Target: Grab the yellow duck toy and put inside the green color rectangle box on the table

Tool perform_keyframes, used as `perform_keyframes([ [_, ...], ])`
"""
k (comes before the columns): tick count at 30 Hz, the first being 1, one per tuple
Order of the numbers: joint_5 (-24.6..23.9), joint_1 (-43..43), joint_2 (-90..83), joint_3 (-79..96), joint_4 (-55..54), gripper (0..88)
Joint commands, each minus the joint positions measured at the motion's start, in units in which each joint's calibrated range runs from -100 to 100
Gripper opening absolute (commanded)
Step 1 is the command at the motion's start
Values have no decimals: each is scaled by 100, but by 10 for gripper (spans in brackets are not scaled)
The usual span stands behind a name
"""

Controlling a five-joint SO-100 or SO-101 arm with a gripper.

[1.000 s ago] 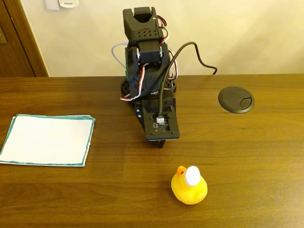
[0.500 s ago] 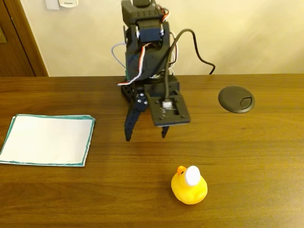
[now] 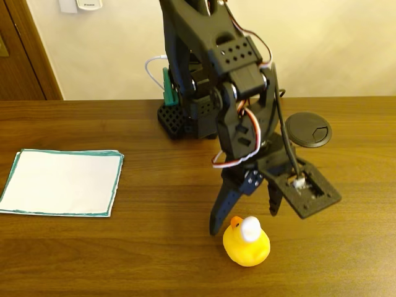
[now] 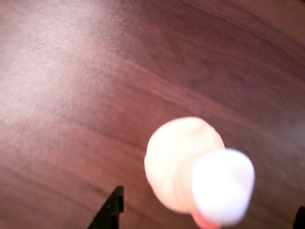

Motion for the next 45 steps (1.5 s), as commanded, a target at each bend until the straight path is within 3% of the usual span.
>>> perform_keyframes([
  [1, 29, -53, 422, -187, -570, 507],
  [12, 210, 200, 658, 432, -1388, 481],
  [24, 0, 165, 1225, 304, -1822, 482],
  [26, -10, 165, 1190, 350, -1839, 395],
  [30, -122, 191, 1077, 477, -1822, 134],
  [34, -132, 209, 946, 541, -1678, 26],
  [37, -83, 261, 649, 277, -1021, 22],
  [40, 68, 592, -381, -187, 427, 21],
  [45, 728, 2666, -1944, -351, 2140, 21],
])
